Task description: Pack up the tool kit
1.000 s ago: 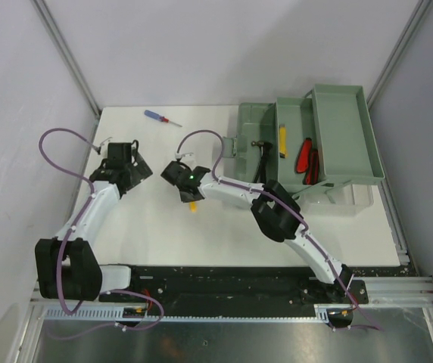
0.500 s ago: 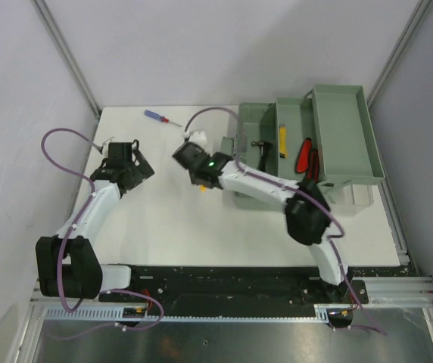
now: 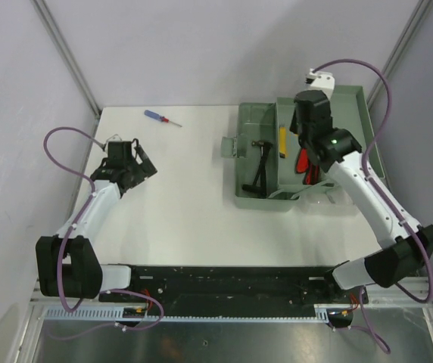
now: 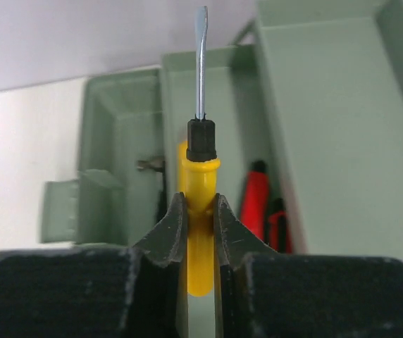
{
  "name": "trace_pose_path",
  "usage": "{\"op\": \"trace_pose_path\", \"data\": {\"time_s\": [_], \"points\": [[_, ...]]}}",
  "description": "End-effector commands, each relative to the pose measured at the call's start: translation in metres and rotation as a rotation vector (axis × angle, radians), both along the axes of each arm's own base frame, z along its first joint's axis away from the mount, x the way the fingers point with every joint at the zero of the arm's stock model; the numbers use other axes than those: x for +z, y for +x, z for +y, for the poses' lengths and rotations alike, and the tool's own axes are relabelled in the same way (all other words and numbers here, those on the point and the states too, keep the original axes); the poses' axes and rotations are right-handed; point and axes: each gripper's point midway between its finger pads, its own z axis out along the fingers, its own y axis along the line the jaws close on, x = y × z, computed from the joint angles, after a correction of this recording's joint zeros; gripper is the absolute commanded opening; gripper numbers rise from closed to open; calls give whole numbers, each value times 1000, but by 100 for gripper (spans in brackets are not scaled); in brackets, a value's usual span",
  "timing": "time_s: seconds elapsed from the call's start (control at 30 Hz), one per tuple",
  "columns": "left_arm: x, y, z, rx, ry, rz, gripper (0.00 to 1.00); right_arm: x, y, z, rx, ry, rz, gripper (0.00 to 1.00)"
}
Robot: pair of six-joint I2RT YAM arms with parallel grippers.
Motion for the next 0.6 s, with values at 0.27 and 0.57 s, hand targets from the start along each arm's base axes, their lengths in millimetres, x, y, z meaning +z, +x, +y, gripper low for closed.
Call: {"op": "trace_pose_path", "data": {"time_s": [0.27,0.57], "points": [[9,13,-11,-65,-36,-50,99,-23,-8,-132,-195,-20,49,0],[8,18,-16,-79,-59,-47,99,-66,1,-157,-227,-30,161,7]]}}
